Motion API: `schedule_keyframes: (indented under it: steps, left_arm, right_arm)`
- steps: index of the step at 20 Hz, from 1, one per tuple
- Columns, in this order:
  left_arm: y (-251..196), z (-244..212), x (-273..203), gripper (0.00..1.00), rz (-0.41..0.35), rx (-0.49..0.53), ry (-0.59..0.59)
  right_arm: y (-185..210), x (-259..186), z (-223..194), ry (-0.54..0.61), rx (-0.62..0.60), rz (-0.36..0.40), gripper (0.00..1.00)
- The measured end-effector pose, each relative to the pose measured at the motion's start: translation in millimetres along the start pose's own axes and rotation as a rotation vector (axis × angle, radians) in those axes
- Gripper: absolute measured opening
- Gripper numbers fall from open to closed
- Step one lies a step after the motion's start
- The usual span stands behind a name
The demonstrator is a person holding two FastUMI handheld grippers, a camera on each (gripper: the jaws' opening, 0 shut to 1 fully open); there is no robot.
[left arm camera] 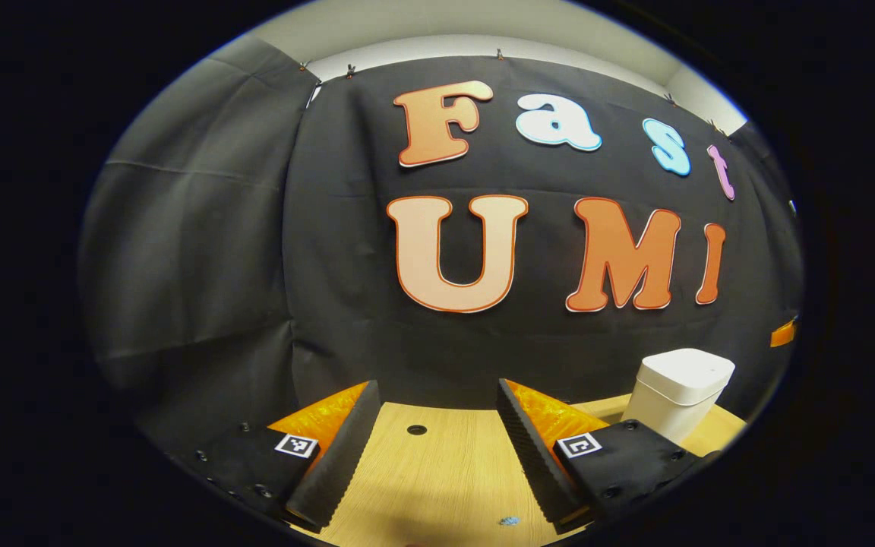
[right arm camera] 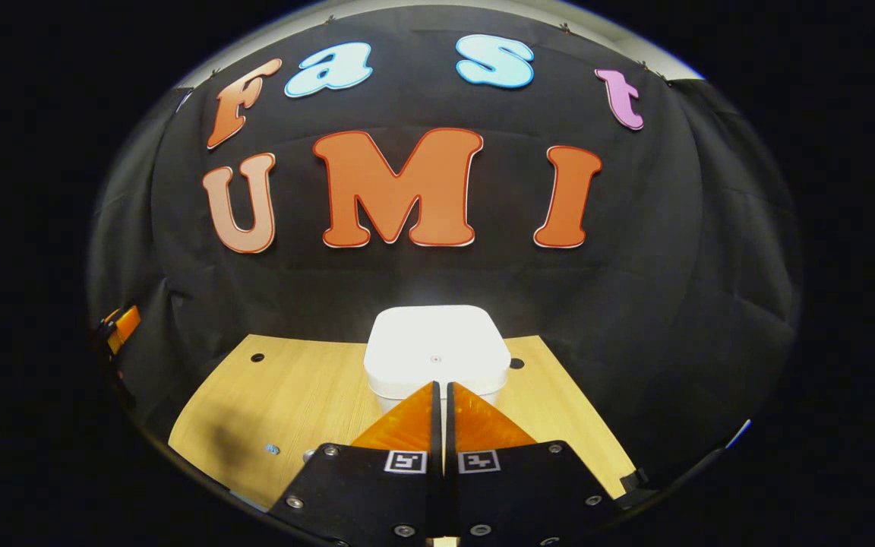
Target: Press the lid of the desktop garbage bin to open it, pick up the crumpled paper on the desktop and throw it into the bin, then pick up the pop can on the desktop and drop it into the bin, and finally close the garbage bin lid.
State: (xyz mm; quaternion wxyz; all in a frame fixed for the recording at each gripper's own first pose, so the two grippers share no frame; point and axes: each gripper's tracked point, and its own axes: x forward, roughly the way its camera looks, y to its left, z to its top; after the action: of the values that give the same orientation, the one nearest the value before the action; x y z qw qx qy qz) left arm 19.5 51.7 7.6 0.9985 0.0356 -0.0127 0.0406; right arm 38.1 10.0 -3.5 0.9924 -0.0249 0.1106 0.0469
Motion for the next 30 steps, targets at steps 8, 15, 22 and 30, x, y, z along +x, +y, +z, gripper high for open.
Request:
schedule_keyframes:
  steps: [8, 15, 22, 30]
  left_arm:
    - [9.6, -17.9, 9.2, 0.99, 0.02, 0.016, 0.032]
    - [34.8, -27.1, 9.4, 0.98, 0.057, 0.008, 0.054]
    - [57.7, -39.0, 10.8, 0.99, 0.098, 0.016, 0.083]
    - [67.0, -42.1, 12.5, 0.99, 0.105, 0.026, 0.088]
  right_arm:
    - [10.4, 47.2, 25.1, 0.101, -0.027, 0.042, 0.01]
    - [12.9, 102.9, 25.1, 0.198, -0.031, 0.055, 0.01]
    - [15.1, 148.1, 4.8, 0.268, -0.085, 0.032, 0.01]
    - [14.4, 165.5, -22.3, 0.338, -0.106, 0.018, 0.01]
